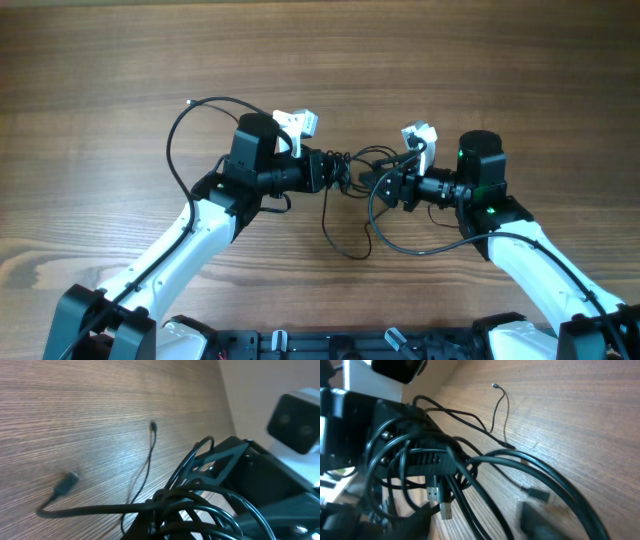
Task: Untangle cables
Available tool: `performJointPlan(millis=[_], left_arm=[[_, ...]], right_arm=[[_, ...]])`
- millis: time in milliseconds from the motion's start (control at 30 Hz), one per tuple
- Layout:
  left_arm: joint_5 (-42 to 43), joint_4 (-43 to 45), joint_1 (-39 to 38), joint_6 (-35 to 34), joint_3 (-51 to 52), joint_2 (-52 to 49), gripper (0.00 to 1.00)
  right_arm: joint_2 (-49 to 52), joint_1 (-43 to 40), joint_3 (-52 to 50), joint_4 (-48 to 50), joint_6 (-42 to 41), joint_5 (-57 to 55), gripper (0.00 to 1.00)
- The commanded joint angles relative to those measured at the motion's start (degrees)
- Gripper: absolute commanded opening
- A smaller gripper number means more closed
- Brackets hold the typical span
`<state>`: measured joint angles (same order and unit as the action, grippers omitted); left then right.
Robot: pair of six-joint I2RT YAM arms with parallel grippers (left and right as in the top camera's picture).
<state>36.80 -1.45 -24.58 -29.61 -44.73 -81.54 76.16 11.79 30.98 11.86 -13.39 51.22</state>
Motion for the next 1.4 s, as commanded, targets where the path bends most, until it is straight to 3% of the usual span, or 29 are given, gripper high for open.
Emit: performJointPlan(millis=[0,133,267,400,600,833,1033,1167,1267,1333,1367], left_arm=[[3.0,1.5,0.4,0.9,-0.2,0.2,0.04],[1.0,-0.3,0.4,0.9,-0.2,0.2,0.04],[-14.2,-12.7,3.2,0.8,-0.2,0.2,0.04],[-20.4,-18.8,6.8,0.6,-0.2,0.2,0.04],[-24.5,-21.7,10.8,-1.8,-0.2,0.2,0.04],[-45.7,-32.8,16.9,-14.4,-0.2,0.2,0.07],[-46.7,-35.6,29.7,-17.9,-0.2,0.2,0.11],[-37.8,-34.9,34.0,-17.3,-0.2,0.2,0.11],[-25.9,-32.1,32.7,-11.8,-0.2,0.2,0.09],[-14.2,-26.0,29.0,-4.9,-0.2,0.2,0.08],[-11.4,-23.3,27.2,-3.6,-0.2,0.2,0.06]], right_arm=[[1.8,0.0,0.5,-1.0,1.2,0.7,0.05],[1.6,-3.5,0.5,2.2,-5.2,1.5,0.05],[-0.7,-19.8,0.5,3.8,-11.4,16.2,0.04],[-0.6,-34.8,0.5,14.3,-23.2,28.5,0.05],[-0.6,-46.3,0.5,16.4,-28.7,28.8,0.04],[-0.6,-58.6,0.5,16.1,-32.3,26.7,0.04],[-0.6,-61.0,0.5,11.0,-31.6,22.0,0.05],[-0.6,-60.8,0.4,10.3,-31.6,20.9,0.06],[-0.6,-59.8,0.4,7.8,-29.7,20.7,0.37],[-0.6,-56.5,0.4,7.6,-28.6,20.7,0.75],[-0.6,-54.2,0.4,7.6,-27.8,20.7,1.0]])
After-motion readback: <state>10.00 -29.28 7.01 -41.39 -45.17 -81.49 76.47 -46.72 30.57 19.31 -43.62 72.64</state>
